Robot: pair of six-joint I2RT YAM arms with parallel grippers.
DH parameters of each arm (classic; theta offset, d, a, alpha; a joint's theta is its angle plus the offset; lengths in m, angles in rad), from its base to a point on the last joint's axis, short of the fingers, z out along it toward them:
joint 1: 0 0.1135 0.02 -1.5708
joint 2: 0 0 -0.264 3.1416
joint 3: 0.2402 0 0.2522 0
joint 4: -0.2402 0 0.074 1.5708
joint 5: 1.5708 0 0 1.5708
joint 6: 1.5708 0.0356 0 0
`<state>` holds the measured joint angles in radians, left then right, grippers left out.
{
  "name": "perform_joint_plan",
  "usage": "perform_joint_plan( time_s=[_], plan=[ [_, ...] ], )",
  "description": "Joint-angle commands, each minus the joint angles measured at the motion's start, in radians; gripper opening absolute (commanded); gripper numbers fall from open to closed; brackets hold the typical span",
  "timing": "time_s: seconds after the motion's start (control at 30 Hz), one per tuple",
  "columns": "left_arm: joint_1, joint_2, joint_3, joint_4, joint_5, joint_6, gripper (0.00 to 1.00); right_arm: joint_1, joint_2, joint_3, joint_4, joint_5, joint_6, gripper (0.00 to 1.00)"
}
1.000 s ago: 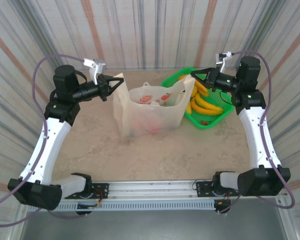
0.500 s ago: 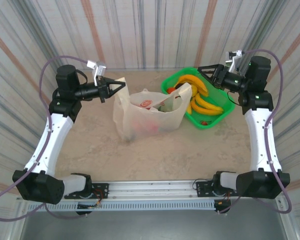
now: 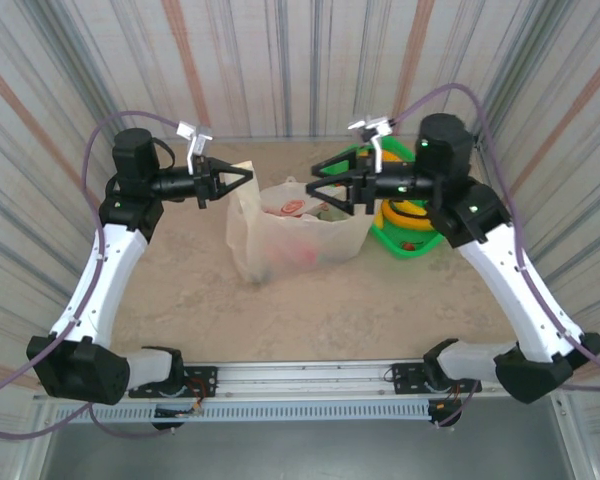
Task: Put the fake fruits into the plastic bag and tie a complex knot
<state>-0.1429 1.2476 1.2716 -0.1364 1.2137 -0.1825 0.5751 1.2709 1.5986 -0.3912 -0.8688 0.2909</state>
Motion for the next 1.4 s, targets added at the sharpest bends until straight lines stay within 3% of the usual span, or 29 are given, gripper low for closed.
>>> perform_joint_plan(
  time_s=[0.0,0.3,0.67,0.93,1.0,1.17,1.3,1.37],
  plan=[
    [0.009,0.009,0.039,0.016,0.059,0.018,0.0,0.052,0.101,-0.004,-0.027,0.065,-0.114,0.67],
    [0.009,0.023,0.048,0.033,0.126,0.041,0.0,0.08,0.211,-0.026,0.072,0.025,-0.362,0.77],
    [0.009,0.047,0.049,0.072,0.171,0.043,0.0,0.122,0.354,0.013,0.212,-0.03,-0.346,0.74],
    [0.008,0.055,0.045,0.075,0.171,0.039,0.0,0.147,0.423,0.029,0.322,-0.027,-0.264,0.56],
    [0.008,0.052,0.046,0.08,0.169,0.035,0.0,0.149,0.43,0.03,0.339,-0.02,-0.241,0.44],
    [0.011,0.035,0.048,0.085,0.13,0.019,0.24,0.15,0.431,0.034,0.328,0.017,-0.207,0.0],
    [0.051,-0.018,0.024,0.105,0.064,-0.014,0.52,0.149,0.419,0.033,0.284,0.056,-0.209,0.0],
    [0.093,-0.073,-0.03,0.158,0.019,-0.057,0.62,0.148,0.415,0.032,0.269,0.076,-0.209,0.0]
  ],
)
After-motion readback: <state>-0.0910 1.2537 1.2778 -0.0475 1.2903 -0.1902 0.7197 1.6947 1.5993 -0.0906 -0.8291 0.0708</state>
